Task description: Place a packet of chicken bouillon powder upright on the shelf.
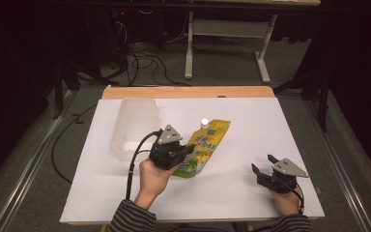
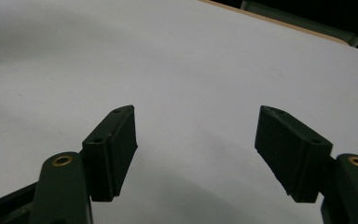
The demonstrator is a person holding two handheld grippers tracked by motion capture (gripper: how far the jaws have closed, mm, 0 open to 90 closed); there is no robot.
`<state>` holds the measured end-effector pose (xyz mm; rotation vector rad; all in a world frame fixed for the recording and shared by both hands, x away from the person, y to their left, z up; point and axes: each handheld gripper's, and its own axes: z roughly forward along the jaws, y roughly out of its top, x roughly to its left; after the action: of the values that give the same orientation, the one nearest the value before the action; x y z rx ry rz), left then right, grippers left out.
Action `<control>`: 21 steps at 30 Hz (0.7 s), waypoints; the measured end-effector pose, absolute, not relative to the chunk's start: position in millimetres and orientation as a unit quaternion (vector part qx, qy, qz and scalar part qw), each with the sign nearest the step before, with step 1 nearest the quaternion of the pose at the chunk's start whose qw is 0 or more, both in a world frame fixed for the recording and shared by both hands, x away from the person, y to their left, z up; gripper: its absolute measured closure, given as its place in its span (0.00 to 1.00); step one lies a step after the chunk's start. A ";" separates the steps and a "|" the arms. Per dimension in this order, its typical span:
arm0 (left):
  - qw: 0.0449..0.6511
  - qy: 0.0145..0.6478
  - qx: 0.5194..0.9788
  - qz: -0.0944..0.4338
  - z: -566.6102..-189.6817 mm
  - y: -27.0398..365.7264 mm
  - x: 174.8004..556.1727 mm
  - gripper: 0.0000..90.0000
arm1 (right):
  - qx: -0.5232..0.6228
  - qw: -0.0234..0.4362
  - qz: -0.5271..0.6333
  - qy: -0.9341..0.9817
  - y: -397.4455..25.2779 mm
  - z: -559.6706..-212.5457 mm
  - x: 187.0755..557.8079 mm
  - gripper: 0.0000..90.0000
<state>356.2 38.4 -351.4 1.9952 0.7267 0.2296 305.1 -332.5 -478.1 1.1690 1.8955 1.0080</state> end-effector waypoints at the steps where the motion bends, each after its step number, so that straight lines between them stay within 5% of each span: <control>1: 0.481 0.298 0.819 0.095 -349.9 39.1 357.2 1.00 | 0.449 0.342 0.389 0.728 -332.7 -478.2 305.2 0.33; 21: 0.496 0.298 0.808 0.112 -330.0 54.5 365.3 1.00 | 0.449 0.341 0.389 0.729 -333.0 -478.0 305.1 0.33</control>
<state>365.3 54.5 -330.0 1.9578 0.7228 0.2709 305.1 -333.0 -478.0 1.1677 1.8967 1.0112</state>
